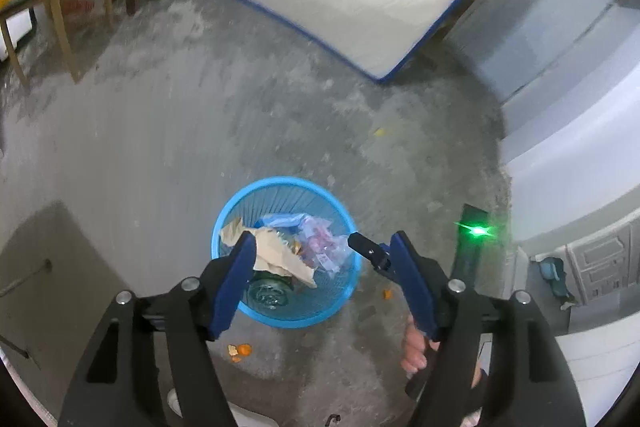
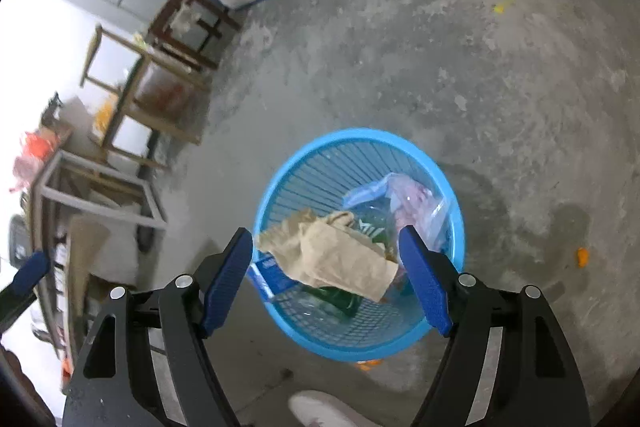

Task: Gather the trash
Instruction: 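Carry cloth and bag to the blue wastebasket and release both, then move both grippers back toward the table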

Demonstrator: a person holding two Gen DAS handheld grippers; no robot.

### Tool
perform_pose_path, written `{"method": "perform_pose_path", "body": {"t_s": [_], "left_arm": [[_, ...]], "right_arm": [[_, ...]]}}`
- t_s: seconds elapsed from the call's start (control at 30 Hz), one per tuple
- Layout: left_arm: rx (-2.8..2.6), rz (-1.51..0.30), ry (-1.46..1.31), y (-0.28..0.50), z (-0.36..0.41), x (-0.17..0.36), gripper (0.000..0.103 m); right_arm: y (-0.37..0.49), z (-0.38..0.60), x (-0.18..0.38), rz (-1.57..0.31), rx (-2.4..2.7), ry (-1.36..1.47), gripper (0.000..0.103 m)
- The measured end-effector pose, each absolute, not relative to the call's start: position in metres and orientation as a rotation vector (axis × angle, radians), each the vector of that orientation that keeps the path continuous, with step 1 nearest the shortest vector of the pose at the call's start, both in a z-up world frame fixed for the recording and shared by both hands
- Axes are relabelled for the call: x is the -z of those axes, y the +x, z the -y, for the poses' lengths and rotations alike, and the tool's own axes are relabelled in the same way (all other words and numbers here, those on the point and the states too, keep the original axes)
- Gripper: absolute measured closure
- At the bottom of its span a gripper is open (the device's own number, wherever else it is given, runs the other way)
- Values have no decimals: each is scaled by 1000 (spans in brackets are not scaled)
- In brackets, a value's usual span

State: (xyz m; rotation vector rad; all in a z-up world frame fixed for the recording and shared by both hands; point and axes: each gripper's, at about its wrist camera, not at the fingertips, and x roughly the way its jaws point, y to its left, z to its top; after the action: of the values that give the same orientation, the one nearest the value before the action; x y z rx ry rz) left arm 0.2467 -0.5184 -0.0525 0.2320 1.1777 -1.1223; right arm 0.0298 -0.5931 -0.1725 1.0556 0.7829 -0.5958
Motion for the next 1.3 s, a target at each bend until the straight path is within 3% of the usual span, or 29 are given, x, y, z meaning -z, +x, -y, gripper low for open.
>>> {"method": "perform_pose_path", "body": {"t_s": [0.33, 0.53, 0.73, 0.9, 1.1, 1.3], "left_arm": [[1123, -978, 147, 214, 406, -41, 23], [1019, -881, 68, 188, 304, -64, 17], [851, -798, -4, 173, 198, -61, 14], [650, -770, -93, 172, 107, -41, 13], [416, -765, -247, 174, 6, -12, 13], [357, -733, -325, 179, -38, 0, 13]], "right_arm": [[-13, 565, 132, -699, 554, 1055, 31], [-22, 522, 90, -796, 609, 894, 21], [15, 465, 43, -913, 619, 624, 8], [66, 402, -2, -878, 499, 411, 8], [144, 324, -37, -832, 10, 461, 8], [235, 248, -40, -922, -347, 604, 8]]}}
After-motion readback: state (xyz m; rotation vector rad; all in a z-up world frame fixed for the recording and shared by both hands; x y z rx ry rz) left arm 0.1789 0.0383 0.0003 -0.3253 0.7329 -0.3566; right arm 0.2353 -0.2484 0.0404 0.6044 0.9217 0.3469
